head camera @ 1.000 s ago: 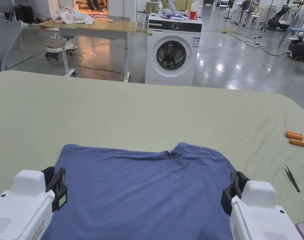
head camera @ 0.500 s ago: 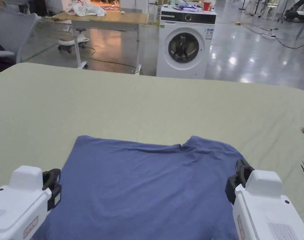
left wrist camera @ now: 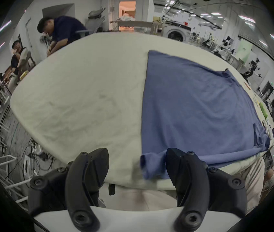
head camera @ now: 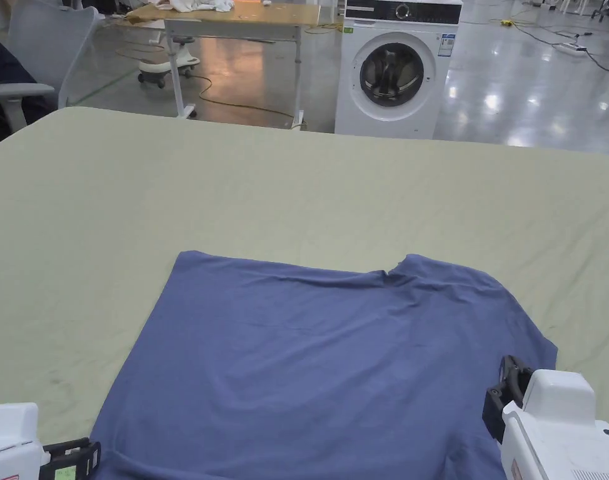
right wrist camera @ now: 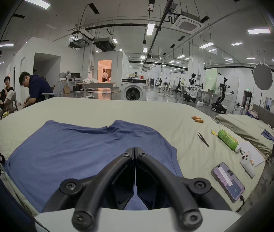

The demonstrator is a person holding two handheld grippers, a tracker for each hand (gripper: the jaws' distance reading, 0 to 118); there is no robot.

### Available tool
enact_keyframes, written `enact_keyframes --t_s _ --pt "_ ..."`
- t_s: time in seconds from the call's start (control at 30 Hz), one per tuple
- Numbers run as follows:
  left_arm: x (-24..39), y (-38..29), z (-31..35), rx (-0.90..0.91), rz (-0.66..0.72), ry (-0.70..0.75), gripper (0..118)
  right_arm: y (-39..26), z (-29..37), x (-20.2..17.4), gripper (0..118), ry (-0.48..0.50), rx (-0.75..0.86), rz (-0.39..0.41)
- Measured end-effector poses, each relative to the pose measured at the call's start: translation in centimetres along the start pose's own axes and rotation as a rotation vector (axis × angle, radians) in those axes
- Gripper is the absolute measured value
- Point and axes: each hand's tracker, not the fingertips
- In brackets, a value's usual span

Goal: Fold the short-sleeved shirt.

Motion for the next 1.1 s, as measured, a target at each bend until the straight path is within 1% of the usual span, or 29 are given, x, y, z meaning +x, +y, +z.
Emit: enact_keyframes --t_s 0.1,0.13,0.17,0.27,0.3,0.33,0.4,0.43,0.53,0.57,0.6,0.7,0.73,0.8,0.9,0.97,1.0,1.03,1.07,1.1 --pt "0.2 -0.7 -1.7 -0.124 -0.030 0.083 74 -0.6 0.2 0.6 0 -0.009 -0.022 0.003" --pt "0.3 -1.0 -1.8 -0.079 -0.044 0.053 74 -0.7 0.3 0.8 0 -0.012 -0.026 0.002" --pt "0.7 -1.1 -1.6 -0.042 -0.075 0.068 74 -0.9 0.5 1.0 0 -0.016 -0.032 0.002" --pt "1.4 -0.8 -1.9 -0.074 -0.072 0.091 73 -1.3 0.8 1.7 0 -0.029 -0.056 0.001" --pt "1.6 -0.7 -1.9 -0.081 -0.066 0.094 72 -1.5 0.9 2.0 0 -0.030 -0.065 -0.001" --pt "1.9 -0.6 -1.9 -0.080 -0.072 0.096 69 -1.7 1.0 2.2 0 -0.032 -0.077 0.001" --pt "2.5 -0.8 -1.8 -0.084 -0.101 0.068 54 -2.0 1.3 2.8 0 -0.035 -0.094 0.005" --pt "2.7 -0.8 -1.7 -0.083 -0.114 0.053 41 -2.1 1.6 3.1 0 -0.039 -0.099 0.005" --pt "2.7 -0.8 -1.7 -0.084 -0.096 -0.012 9 -2.2 2.4 4.6 0 -0.047 -0.154 0.008" --pt "2.7 -0.8 -1.7 -0.084 -0.090 -0.023 6 -2.2 2.7 5.1 1 -0.045 -0.185 0.012" --pt "2.7 -0.8 -1.7 -0.081 -0.098 -0.008 5 -2.2 3.0 5.7 4 -0.050 -0.228 0.020" --pt "2.6 -0.8 -1.5 -0.077 -0.110 -0.006 4 -2.8 3.6 7.5 41 -0.026 -0.345 0.027" --pt "2.6 -0.7 -1.4 -0.075 -0.108 -0.006 3 -3.2 3.7 8.1 49 -0.020 -0.386 0.014" --pt "2.7 -0.7 -1.1 -0.070 -0.117 -0.006 3 -4.1 3.7 8.9 50 -0.009 -0.480 0.018" --pt "2.6 -0.9 -1.0 -0.064 -0.105 -0.008 3 -6.0 3.5 9.3 53 0.014 -0.578 0.029" --pt "2.5 -0.9 -1.0 -0.061 -0.099 -0.011 3 -7.2 3.1 9.2 53 0.029 -0.633 0.049" --pt "2.5 -1.0 -0.9 -0.060 -0.096 -0.012 3 -7.9 2.8 9.2 51 0.047 -0.661 0.045" --pt "2.4 -1.0 -0.9 -0.059 -0.094 -0.013 3 -8.3 2.6 9.1 46 0.053 -0.686 0.040" --pt "2.4 -1.0 -0.9 -0.058 -0.092 -0.015 3 -8.6 2.6 9.1 42 0.052 -0.669 0.026" --pt "2.4 -0.9 -0.9 -0.059 -0.093 -0.016 3 -8.4 2.8 9.1 34 0.053 -0.644 0.014"
